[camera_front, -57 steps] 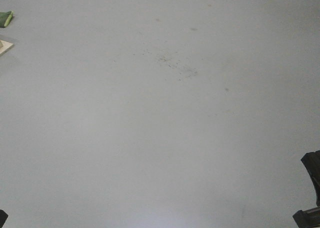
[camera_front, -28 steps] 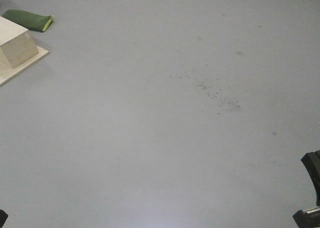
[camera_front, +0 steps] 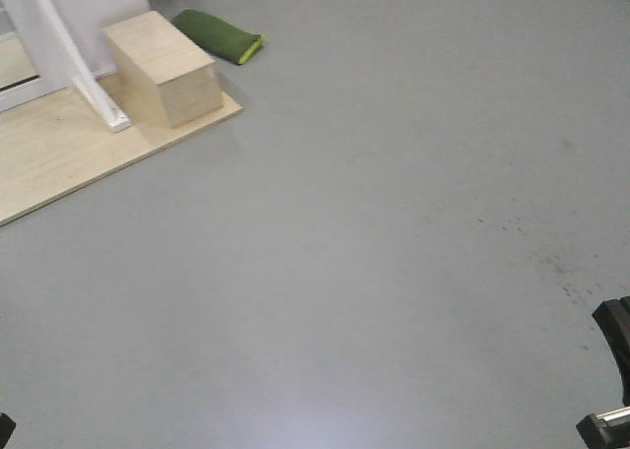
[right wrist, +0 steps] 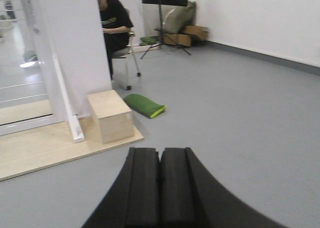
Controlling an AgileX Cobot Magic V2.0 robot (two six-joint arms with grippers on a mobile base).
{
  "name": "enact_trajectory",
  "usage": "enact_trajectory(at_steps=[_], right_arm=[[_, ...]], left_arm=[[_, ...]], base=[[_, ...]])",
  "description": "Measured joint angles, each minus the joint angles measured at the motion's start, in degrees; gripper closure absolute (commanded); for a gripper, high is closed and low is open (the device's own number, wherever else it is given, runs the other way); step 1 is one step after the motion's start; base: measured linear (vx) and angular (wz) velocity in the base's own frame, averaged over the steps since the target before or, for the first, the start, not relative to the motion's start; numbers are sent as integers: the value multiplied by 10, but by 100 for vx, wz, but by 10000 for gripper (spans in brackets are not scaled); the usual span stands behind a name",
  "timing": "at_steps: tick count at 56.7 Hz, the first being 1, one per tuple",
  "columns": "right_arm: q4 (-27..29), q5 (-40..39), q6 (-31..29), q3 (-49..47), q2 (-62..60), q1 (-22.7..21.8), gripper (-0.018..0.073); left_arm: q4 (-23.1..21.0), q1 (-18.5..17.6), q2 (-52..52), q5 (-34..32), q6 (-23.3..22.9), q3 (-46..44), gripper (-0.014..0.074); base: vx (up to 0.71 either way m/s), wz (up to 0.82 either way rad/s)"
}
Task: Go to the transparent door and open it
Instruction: 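Turn and drive the base toward the white-framed glass sliding door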
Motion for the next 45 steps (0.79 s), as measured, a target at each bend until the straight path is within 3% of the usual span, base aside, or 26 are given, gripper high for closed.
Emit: enact_trajectory(at_steps=[28,45], right_arm=[[0,0,0,0,0,0,561],[0,0,0,0,0,0,561]], left_arm=[[0,0,0,0,0,0,595],[0,0,0,0,0,0,594]], base=[[44,94],[44,55]])
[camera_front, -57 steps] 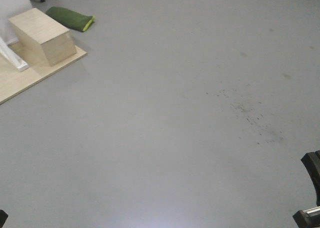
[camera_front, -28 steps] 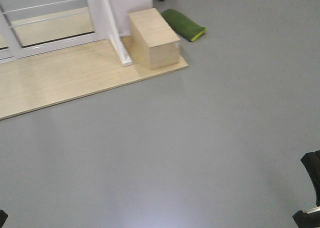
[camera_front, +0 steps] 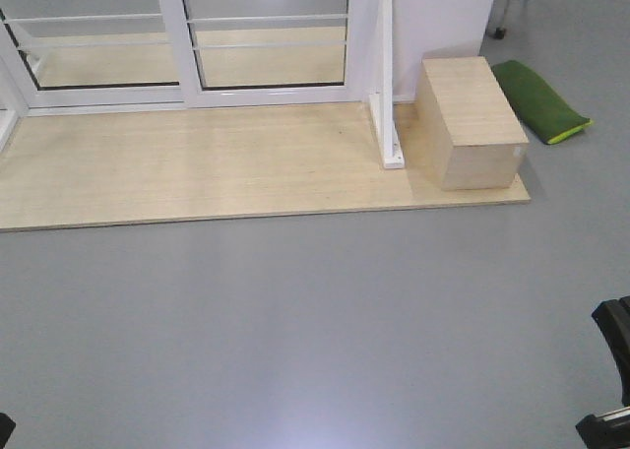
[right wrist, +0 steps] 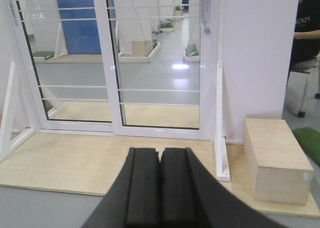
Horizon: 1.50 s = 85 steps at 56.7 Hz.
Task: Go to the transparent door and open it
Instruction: 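Turn and drive the base toward the white-framed glass sliding door, then approach the door and stop facing the silver handle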
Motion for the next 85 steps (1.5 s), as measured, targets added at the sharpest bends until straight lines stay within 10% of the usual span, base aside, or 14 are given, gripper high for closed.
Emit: enact_trajectory(at_steps=[85], right_arm=[[0,0,0,0,0,0,561]], left_arm=[[0,0,0,0,0,0,594]], base=[[52,-2]])
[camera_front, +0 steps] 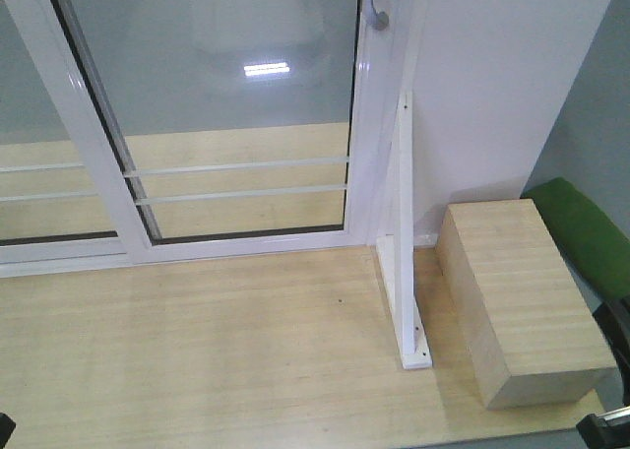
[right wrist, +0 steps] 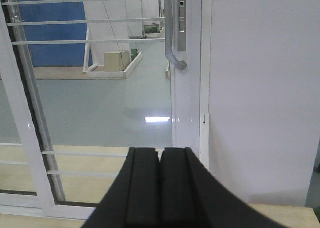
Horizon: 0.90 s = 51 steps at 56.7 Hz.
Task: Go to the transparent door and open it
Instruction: 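Approach the door and stop facing the silver handle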
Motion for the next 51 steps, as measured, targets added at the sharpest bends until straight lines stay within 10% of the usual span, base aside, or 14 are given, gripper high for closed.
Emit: enact_trajectory(at_steps=[51], right_arm=[[0,0,0,0,0,0,561]], left_arm=[[0,0,0,0,0,0,594]], base=[[29,8]])
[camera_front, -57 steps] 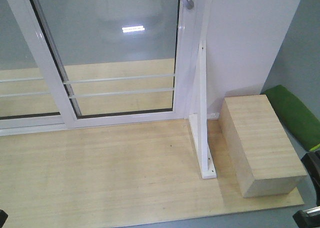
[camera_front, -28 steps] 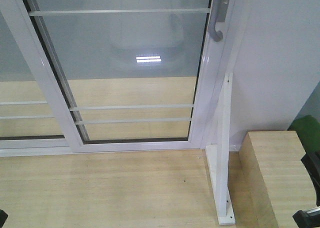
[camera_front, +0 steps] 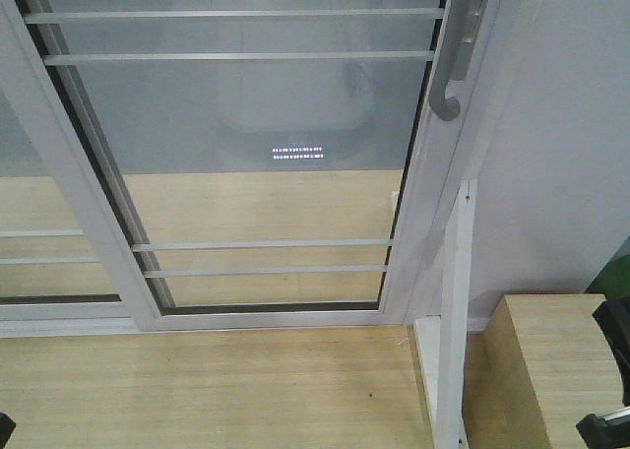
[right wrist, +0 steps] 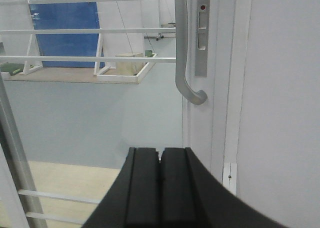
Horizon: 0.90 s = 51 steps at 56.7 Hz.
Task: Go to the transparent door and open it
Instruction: 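Approach the door and stop facing the silver handle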
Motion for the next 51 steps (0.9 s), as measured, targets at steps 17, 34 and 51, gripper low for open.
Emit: enact_trajectory(at_steps=[17,34,51], right_arm=[[0,0,0,0,0,0,561],[0,0,0,1,0,0,561],[0,9,0,1,0,1,561]], left_arm=[[0,0,0,0,0,0,594],[0,-1,0,-1,0,1,594],[0,-1,0,-4,0,0,594]], base=[[10,-2],[6,2],[-1,0]])
